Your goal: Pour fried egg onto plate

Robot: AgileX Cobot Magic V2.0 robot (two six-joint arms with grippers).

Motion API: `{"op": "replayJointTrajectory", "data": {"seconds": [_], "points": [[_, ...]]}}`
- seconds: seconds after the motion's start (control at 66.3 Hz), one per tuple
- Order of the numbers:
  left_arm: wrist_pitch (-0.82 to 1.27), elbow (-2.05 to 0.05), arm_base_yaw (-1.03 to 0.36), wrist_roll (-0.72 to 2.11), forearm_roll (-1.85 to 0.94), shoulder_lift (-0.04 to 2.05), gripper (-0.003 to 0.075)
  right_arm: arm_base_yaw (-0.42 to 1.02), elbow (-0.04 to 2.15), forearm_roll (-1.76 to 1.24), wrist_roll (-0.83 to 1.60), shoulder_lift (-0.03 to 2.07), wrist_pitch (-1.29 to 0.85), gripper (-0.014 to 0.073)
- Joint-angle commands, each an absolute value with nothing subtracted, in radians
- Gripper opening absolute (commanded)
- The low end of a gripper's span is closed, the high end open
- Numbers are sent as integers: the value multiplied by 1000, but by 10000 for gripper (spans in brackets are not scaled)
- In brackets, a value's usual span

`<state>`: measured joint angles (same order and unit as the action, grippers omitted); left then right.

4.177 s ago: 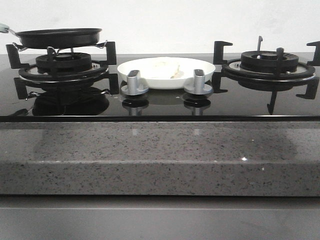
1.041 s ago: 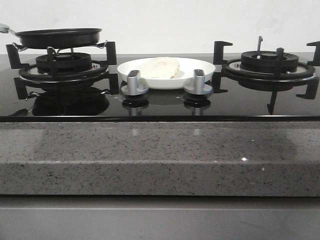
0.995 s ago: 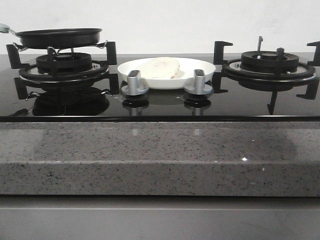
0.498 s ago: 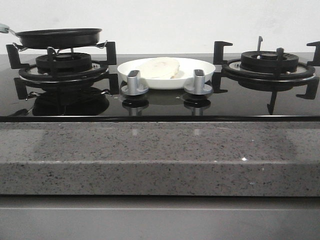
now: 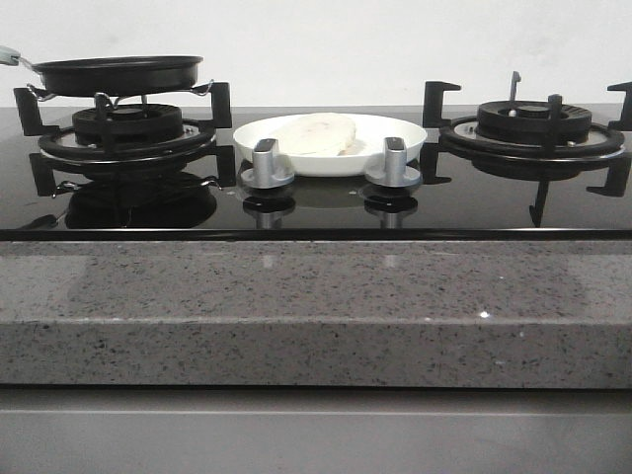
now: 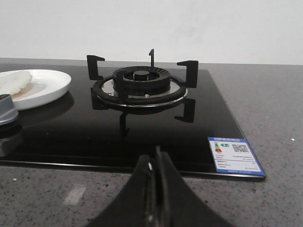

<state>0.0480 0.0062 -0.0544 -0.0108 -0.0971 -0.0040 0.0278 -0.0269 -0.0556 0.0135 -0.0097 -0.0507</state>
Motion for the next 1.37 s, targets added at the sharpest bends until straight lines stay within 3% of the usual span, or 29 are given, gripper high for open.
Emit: {"op": "replayJointTrajectory", "data": {"seconds": [0.0,1.357], "points": [[-38,12,-63,-16,-104,-17,-20,32,-19,-56,27,-29,41,-109],[-38,12,-63,-16,-104,-17,-20,-30,-19,-56,27,-29,20,-109]]}}
